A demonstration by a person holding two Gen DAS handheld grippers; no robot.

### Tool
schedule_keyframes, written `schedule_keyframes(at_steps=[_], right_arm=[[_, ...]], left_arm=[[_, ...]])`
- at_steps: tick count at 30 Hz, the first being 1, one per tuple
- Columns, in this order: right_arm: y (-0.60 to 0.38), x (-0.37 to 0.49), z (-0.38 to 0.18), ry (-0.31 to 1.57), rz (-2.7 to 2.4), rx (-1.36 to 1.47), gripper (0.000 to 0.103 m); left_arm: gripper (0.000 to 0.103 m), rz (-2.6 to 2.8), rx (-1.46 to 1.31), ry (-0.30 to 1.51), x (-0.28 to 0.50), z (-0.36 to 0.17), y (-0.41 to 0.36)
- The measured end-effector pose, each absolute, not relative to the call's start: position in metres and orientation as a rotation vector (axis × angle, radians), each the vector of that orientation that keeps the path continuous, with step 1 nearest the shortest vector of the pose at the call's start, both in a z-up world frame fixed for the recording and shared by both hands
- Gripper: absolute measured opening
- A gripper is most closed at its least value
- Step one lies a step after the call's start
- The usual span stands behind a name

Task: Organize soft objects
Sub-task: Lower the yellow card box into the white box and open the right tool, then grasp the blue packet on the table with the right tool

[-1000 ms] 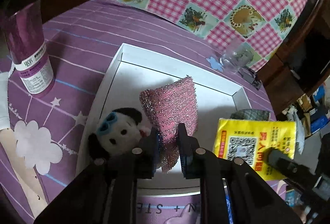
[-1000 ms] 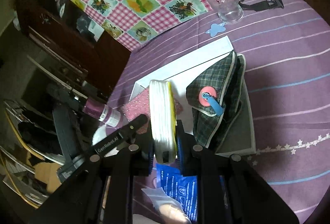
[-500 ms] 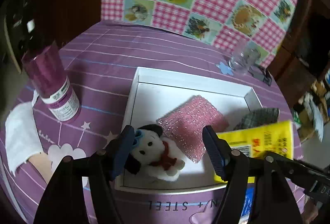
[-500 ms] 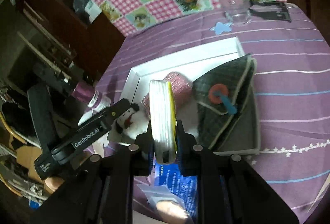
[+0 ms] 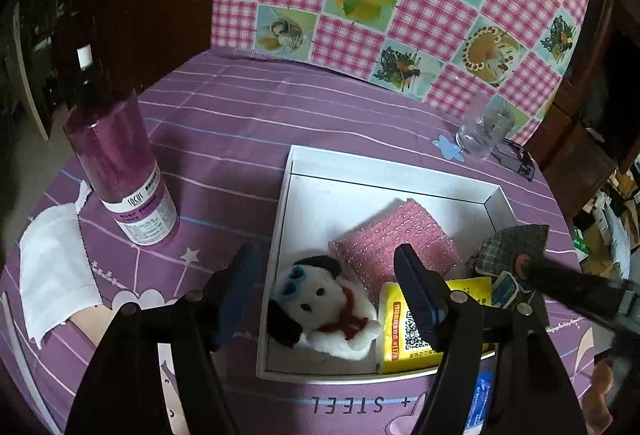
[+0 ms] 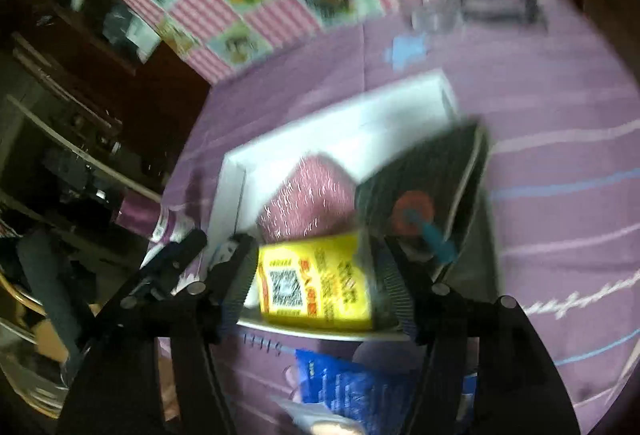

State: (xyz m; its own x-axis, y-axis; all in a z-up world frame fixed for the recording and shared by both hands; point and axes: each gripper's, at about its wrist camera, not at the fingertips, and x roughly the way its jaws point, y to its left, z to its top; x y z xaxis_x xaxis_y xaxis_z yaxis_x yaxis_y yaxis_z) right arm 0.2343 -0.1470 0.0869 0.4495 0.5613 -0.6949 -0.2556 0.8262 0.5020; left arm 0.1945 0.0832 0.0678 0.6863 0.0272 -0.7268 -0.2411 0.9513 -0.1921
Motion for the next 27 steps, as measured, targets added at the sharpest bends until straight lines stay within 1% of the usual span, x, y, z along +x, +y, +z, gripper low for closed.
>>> schedule_keyframes(at_steps=[7,15,19,24,27], right_arm=[[-0.164,0.209,0.111,0.904,0.486,0.272,0.065],[-0.2,0.173,0.109,0.877,0.407,0.219,0.065],[-0.216,0.149,0.104,0.794,0.413,0.22,0.065],[-0.217,0.15,0.079,0.89,0.443,0.18,0.065],[-0.236,0.147,0.068,0.889,0.467,0.307,0.065]], left_arm=[[0.07,0.128,-0.249,0.778,0.189,0.077,0.073],[0.07,0.04,-0.199,0.758,0.178,0.083,0.051],[0.07,0.036,-0.181,0.78,0.168,0.079,0.042],[0.07,0.019,-0.17,0.808,0.146,0.071,0.036],[0.07,0.033,-0.15,0.803,0.13,0.066,0.037]])
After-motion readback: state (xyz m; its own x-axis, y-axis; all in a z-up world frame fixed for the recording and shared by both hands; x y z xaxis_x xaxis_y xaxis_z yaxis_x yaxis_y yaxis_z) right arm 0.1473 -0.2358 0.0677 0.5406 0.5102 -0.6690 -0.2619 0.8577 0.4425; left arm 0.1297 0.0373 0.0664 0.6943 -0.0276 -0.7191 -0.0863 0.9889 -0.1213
